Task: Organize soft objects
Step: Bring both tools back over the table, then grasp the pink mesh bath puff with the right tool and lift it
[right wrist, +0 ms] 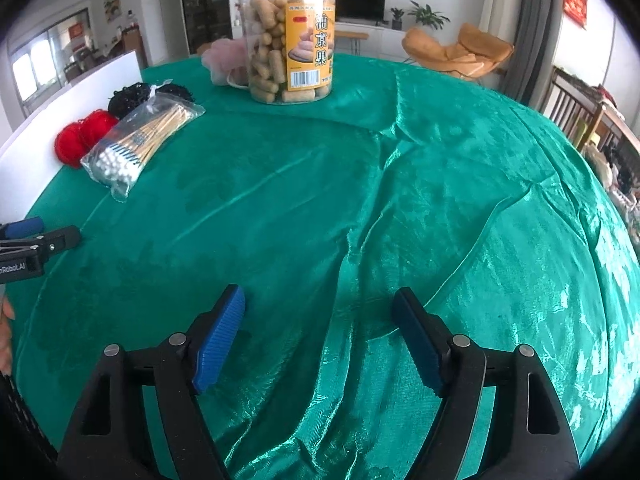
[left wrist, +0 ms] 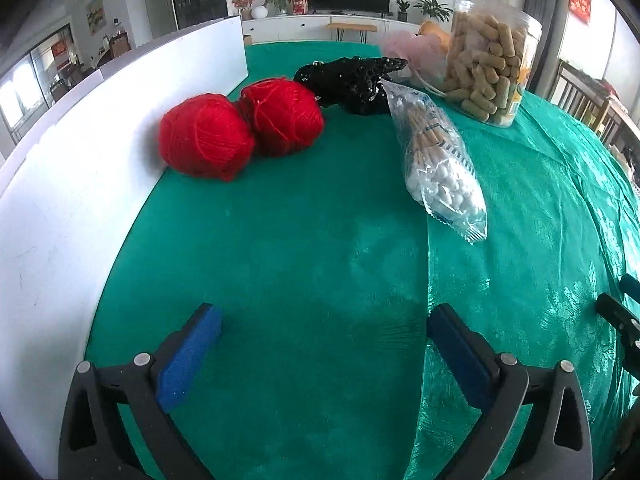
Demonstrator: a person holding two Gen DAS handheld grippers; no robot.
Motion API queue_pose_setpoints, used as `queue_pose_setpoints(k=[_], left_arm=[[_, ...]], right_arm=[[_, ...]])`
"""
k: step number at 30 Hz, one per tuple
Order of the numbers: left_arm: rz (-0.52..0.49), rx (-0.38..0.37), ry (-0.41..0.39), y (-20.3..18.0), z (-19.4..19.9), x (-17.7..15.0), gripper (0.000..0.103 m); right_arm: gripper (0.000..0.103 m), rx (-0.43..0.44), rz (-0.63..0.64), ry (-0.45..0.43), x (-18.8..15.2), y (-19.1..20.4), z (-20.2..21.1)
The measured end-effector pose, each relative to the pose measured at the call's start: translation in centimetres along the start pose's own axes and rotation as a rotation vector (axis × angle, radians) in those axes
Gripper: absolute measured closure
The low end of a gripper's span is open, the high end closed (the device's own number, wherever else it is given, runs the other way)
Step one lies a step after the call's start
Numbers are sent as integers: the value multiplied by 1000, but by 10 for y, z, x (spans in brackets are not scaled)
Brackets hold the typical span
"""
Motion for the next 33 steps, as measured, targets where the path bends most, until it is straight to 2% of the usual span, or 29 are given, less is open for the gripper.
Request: queue_pose_setpoints(k=[26,28,29,33], left_arm=[[-1,0,-5,1,0,1,0],[-1,0,-5,1,0,1,0],[-1,-1,-5,1,0,1,0],[-1,-1,-5,1,0,1,0]], right_arm=[[22,4,2,13,3,-1,0],[22,-11,49,11,17,5,-1],[22,-10,90,-22,31,13,3],[22,65,255,-173,120,63,16]])
Point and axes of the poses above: each gripper's, at about its wrist camera, not at the fingertips, and z roughly against the way its jaws point, y to its left, x to its top, the point moved 1 cm from there along -z, roughly the way its jaws point, and after that the axes turned 6 degrees about -y, right-handed, at the moved point
